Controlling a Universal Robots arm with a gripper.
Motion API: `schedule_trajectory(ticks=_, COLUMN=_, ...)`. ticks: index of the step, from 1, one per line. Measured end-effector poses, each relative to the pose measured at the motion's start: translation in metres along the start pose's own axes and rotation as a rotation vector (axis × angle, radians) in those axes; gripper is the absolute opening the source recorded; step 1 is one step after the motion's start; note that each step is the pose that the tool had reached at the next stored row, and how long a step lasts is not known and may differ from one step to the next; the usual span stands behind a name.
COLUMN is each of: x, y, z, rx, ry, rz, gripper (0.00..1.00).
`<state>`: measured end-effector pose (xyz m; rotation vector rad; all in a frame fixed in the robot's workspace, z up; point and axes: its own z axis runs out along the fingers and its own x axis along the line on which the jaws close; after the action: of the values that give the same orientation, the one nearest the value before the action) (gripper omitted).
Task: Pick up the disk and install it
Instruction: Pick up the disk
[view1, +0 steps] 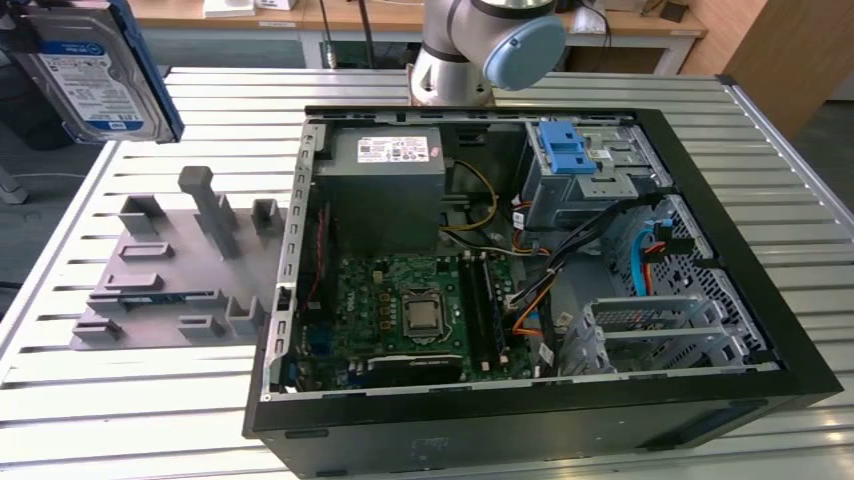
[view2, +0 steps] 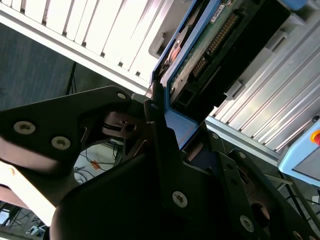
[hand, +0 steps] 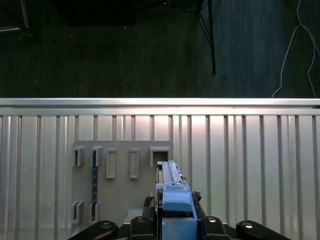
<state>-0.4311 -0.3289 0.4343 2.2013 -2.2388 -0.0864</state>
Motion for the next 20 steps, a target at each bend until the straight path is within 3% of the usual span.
schedule_trajectory(ticks=20, x=-0.0006, y=0.0006, z=-0.016, rx=-0.0001, ry=0.0, rz=0.0, gripper=0.37)
